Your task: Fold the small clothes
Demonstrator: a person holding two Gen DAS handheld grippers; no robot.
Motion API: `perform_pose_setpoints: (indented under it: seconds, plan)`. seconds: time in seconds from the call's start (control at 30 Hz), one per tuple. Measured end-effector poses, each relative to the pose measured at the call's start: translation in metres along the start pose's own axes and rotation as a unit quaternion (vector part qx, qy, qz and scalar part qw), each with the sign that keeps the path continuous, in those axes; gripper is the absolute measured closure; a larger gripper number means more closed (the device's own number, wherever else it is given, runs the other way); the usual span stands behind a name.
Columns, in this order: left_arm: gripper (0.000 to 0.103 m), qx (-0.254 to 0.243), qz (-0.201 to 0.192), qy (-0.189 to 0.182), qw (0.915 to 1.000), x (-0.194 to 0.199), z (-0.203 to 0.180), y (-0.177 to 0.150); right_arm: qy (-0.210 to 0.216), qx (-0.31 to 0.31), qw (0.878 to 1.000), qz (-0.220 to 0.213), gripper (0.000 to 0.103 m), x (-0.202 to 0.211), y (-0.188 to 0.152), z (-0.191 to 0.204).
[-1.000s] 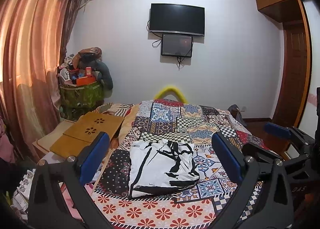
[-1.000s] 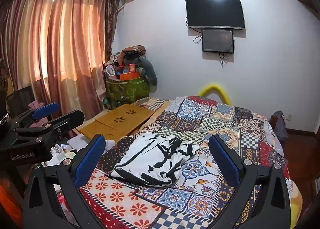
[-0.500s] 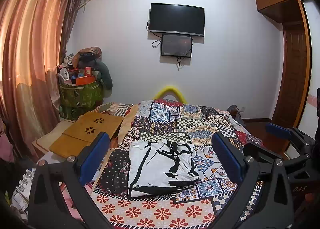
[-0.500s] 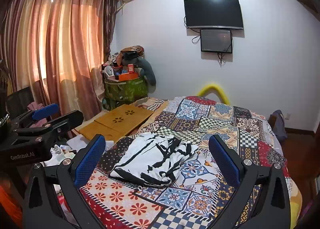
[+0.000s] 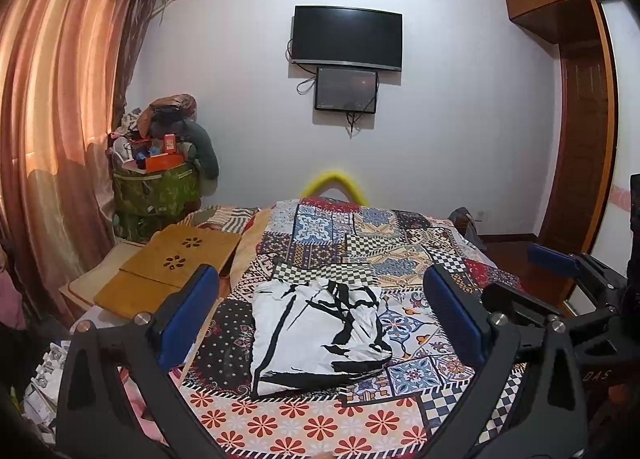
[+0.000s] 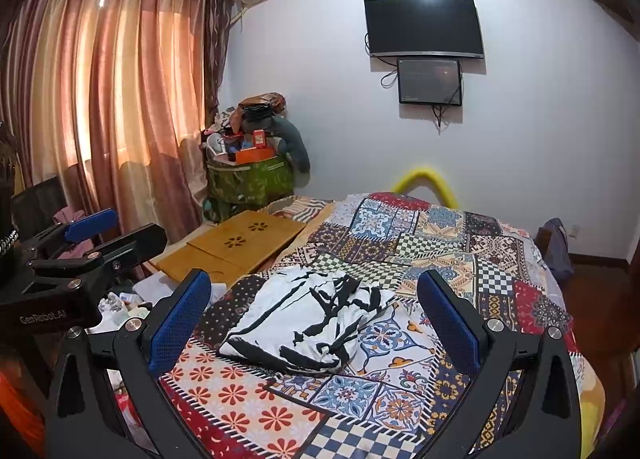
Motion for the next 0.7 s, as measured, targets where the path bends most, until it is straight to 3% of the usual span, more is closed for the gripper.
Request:
perform_pose_setpoints:
  seconds: [0.7]
  plan:
    - [0.0, -0.003, 0.011, -0.015, 0.9998, -0.0049, 0.0028, -0.0026, -0.007, -0.01, 1.0, 0.005, 0.001, -0.0039, -0.0009, 0.004]
Point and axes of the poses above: each gripper's, at about its wrist camera, not at the fingertips, and x roughly against the way its jaws point, z to its left, y to its top, the point moved 7 cm from there along -x, roughly the way its jaws point, and after that the axes turned 10 degrees about -x, right-handed, at the moved point
